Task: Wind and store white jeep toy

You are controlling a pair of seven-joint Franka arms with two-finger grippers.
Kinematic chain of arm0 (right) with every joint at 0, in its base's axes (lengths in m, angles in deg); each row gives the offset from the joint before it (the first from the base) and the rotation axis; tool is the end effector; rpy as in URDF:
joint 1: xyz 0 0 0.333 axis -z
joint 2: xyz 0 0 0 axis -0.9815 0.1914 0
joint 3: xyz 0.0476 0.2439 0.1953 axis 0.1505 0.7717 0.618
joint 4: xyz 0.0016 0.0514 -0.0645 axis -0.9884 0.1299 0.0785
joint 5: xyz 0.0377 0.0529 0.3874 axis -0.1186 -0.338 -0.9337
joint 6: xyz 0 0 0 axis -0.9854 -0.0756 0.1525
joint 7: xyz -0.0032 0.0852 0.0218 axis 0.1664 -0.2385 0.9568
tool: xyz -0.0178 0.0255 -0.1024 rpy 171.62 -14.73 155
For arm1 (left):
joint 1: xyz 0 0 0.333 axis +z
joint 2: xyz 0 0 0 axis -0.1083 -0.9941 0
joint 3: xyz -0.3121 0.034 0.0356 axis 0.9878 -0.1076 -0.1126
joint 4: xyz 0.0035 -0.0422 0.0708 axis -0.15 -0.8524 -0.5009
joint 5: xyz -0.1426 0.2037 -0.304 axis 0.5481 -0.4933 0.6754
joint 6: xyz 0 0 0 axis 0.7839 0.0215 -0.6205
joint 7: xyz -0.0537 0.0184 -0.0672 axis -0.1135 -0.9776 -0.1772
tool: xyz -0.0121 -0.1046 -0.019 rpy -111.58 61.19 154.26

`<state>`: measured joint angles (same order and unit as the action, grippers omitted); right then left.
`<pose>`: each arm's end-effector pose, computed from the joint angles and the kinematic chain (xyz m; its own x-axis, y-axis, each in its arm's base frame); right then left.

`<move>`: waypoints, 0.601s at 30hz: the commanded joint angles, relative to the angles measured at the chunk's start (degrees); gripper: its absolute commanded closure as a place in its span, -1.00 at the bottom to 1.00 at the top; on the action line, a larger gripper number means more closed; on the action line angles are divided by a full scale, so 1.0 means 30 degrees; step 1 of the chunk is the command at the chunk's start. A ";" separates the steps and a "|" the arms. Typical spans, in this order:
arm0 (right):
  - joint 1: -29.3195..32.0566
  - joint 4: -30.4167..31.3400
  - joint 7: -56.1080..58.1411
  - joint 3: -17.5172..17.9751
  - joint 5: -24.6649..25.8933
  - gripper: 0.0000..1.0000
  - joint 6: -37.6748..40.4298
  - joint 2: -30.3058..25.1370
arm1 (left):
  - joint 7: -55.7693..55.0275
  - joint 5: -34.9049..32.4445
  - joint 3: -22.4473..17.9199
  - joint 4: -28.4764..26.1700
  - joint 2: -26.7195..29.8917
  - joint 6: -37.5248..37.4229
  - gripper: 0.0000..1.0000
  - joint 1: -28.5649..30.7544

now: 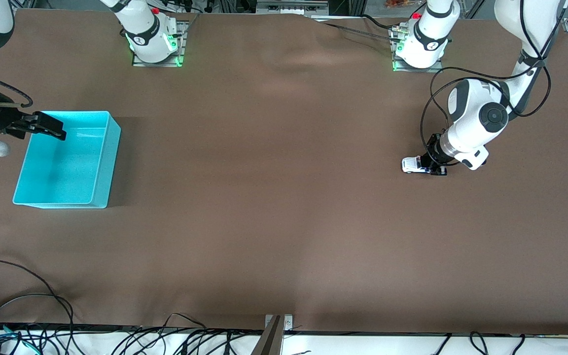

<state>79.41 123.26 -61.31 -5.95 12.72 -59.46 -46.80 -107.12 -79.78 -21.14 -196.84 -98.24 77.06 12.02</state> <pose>0.5815 -0.0069 0.5620 0.9973 -0.0230 -0.0699 -0.0228 -0.9997 0.0041 0.4904 -0.0312 0.2038 -0.0386 0.9986 -0.0365 0.9978 0.0365 -0.0562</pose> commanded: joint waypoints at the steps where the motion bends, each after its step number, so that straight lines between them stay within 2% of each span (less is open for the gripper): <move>1: -0.0003 -0.0461 -0.0040 -0.0016 -0.0382 -1.00 0.0070 0.0169 | 0.0154 -0.0371 0.0002 0.0057 -0.0694 0.0295 0.95 0.0583; 18: 0.0026 -0.0461 -0.0011 -0.0045 -0.0617 -1.00 0.0070 0.0199 | 0.0739 -0.4793 0.0061 0.0292 -0.1690 0.0968 0.95 0.4070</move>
<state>79.40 123.25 -61.31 -5.95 12.08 -59.51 -46.81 -106.40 -90.04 -21.18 -196.74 -98.44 77.29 20.85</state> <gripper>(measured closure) 0.000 0.511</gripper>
